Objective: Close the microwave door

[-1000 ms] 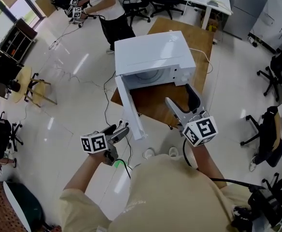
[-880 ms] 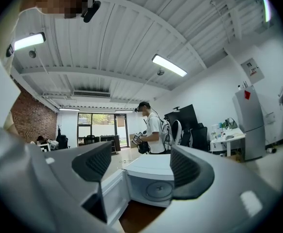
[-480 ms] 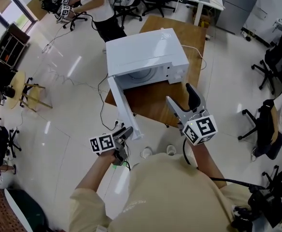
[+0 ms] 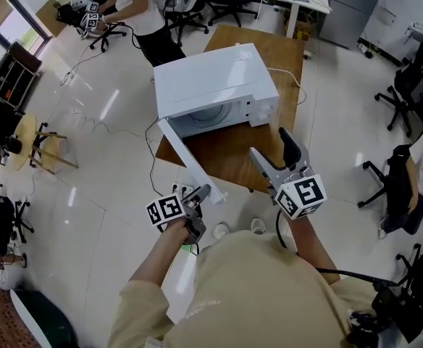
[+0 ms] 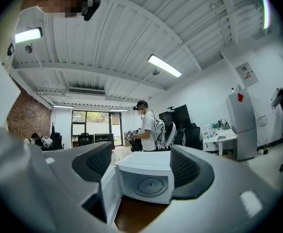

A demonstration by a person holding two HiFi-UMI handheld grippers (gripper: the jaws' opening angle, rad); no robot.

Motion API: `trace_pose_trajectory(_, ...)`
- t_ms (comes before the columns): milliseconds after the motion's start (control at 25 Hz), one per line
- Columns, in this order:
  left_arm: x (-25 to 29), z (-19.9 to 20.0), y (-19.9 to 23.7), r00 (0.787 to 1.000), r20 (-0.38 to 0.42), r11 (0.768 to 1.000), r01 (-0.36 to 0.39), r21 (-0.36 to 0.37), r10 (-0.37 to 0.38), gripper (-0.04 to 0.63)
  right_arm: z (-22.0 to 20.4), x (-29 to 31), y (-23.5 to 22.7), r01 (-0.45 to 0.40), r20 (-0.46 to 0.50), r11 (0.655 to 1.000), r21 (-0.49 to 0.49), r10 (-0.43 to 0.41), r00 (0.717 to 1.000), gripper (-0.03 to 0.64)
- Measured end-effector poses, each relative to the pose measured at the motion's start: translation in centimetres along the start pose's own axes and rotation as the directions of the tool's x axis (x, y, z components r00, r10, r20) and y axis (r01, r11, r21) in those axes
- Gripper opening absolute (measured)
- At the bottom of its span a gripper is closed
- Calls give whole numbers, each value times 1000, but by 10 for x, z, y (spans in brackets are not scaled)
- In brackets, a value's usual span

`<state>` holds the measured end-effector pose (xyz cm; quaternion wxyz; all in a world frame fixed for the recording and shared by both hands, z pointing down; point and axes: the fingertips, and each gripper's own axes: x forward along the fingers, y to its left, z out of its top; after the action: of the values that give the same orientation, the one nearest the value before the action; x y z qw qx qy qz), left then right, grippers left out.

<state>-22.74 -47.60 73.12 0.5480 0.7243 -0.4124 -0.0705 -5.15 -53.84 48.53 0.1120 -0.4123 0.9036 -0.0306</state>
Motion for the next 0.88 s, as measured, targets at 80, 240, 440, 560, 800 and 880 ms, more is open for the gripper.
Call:
trace_pose_trajectory(80, 12, -1, -1, 1000, 9, 999, 1, -32, 0, 181, -1, -2, -4, 1, 3, 1000, -10, -1, 1000, 365)
trace_pose_trajectory(240, 27, -2, -4, 999, 32, 998, -7, -58, 9, 181, -1, -6, -9, 6, 12, 1000, -10, -6, 1000, 365)
trace_pose_trajectory(440, 42, 0, -8, 1000, 14, 997, 4, -71, -3, 183, -4, -9, -19, 30, 1, 999, -17, -30, 1000, 365)
trace_pose_trajectory(560, 51, 1, -11, 999, 37, 996, 10, -83, -7, 183, -3, -11, -24, 40, 1, 999, -19, -40, 999, 365)
trace_pose_trajectory(800, 74, 4, -17, 998, 65, 992, 9, -126, -1, 181, -4, -14, -29, 59, -4, 998, -10, -59, 998, 365)
trace_pose_trajectory(880, 83, 6, -18, 998, 69, 989, 9, -150, 1, 181, -5, -15, -32, 71, -2, 997, -5, -71, 997, 365)
